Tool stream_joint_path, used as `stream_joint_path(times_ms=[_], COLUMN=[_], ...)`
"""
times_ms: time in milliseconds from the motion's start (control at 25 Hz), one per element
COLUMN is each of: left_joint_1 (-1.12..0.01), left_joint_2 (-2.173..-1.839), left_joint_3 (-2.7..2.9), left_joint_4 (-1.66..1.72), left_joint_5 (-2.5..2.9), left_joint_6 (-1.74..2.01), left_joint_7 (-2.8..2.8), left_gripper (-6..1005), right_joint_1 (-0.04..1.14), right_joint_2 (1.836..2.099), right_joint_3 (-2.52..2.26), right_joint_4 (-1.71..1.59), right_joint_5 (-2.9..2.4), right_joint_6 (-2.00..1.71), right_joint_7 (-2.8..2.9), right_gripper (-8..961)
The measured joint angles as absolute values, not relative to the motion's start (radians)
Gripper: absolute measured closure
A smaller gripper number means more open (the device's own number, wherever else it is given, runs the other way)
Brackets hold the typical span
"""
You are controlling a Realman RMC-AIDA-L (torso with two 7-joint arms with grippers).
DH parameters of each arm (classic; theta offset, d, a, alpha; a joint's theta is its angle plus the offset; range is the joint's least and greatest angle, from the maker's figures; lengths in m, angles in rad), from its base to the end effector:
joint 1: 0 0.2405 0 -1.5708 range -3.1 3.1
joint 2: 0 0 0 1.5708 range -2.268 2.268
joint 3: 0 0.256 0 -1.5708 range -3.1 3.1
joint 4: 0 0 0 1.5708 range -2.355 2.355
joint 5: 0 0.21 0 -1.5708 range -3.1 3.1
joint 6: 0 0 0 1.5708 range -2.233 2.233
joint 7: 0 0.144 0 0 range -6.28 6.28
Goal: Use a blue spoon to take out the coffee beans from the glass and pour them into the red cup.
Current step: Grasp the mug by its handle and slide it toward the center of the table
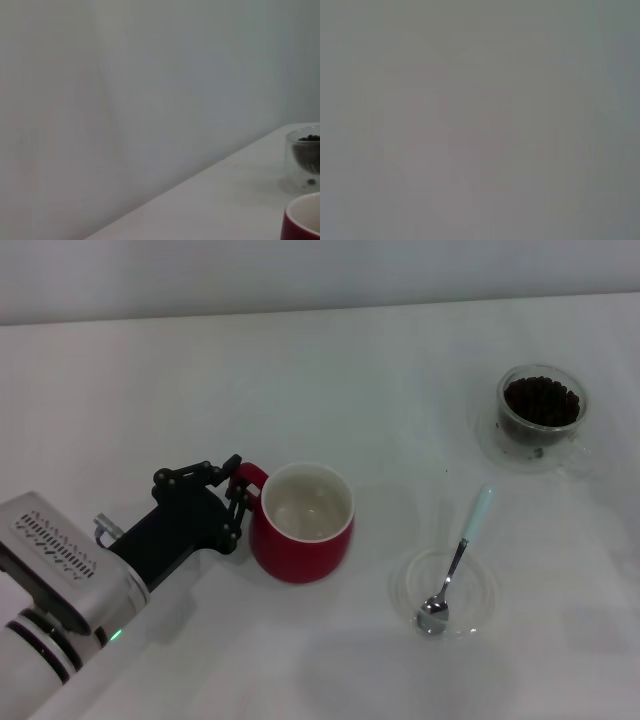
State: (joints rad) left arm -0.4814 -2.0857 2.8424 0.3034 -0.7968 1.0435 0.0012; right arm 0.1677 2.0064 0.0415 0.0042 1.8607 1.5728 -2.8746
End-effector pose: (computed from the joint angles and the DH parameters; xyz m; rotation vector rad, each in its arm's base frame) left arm -0.2648 0.2899 -0.1219 -2.2681 -0.2001 -0.6096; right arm 0.4128 0.2080 0.0856 -1.2184 0.4474 0.6465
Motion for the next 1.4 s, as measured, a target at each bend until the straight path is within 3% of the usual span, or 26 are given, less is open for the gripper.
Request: stream_joint_path(times_ms=[1320,1400], left_joint_1=[-0.498,-0.494], left_joint_2=[-2.086,-2.086], left_joint_3=[2.833,2.833], left_joint_4=[0.317,0.317], left_joint_5=[-0.719,-0.72], left_joint_6=[0.955,0.955], left_joint_7=[0.002,0.002], left_gripper=[900,861], right_joint_1=[0.164,0.163], right_joint_2=[2.006,2.005], right_joint_3=[0.046,0.046], right_joint_4=[0.001,0.0], right_joint_5=[1.861,1.861], right_joint_6=[1.563,1.563], right_joint_7=[-2.881,-2.881], right_gripper=[96,96])
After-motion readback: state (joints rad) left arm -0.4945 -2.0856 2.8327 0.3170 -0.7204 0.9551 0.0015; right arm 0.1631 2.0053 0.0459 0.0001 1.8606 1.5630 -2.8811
